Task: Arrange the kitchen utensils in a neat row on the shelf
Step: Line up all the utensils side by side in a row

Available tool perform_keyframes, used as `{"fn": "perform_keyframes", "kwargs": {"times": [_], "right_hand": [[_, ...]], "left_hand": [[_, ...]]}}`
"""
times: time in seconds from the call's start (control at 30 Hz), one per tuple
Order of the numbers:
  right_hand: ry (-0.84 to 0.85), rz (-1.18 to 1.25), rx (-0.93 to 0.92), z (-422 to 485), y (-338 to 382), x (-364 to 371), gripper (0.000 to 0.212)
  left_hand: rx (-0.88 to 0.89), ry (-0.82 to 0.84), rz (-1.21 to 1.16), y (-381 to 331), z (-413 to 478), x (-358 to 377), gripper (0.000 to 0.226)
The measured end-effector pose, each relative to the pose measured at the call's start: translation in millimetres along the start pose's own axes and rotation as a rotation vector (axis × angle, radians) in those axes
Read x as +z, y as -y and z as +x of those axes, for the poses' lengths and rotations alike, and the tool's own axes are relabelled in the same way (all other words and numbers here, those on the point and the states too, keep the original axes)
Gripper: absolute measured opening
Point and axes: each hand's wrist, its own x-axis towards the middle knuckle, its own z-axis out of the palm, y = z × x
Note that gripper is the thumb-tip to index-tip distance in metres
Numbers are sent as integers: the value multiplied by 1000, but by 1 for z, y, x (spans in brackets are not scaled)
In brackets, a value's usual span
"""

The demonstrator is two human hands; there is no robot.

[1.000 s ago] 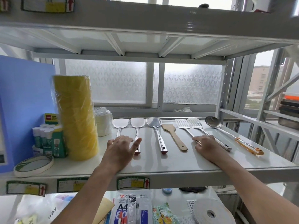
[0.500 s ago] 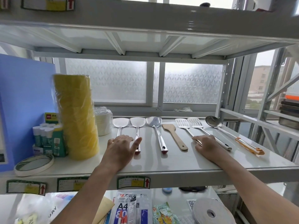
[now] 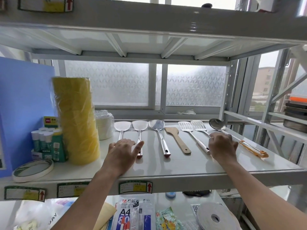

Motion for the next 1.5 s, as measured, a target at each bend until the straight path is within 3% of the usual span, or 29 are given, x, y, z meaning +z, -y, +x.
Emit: {"fn": "perform_keyframes", "kwargs": {"times": [0.23, 0.37, 0.6, 0.77, 1.5], "right_hand": [[120, 64, 256, 3, -12, -3, 39], [123, 59, 230, 2, -14, -2, 46], [165, 45, 185, 1, -14, -2, 33], [154, 60, 173, 1, -15, -1, 42], [165, 25, 158, 1, -18, 5, 46]], "left_hand": [[-1, -4, 2, 0, -1, -1, 67], [1, -4, -2, 0, -2, -1, 66], [-4, 2, -10, -1, -1, -1, 66], [-1, -5, -11, -1, 0, -1, 67], [-7, -2, 7, 1, 0, 0, 72]]}}
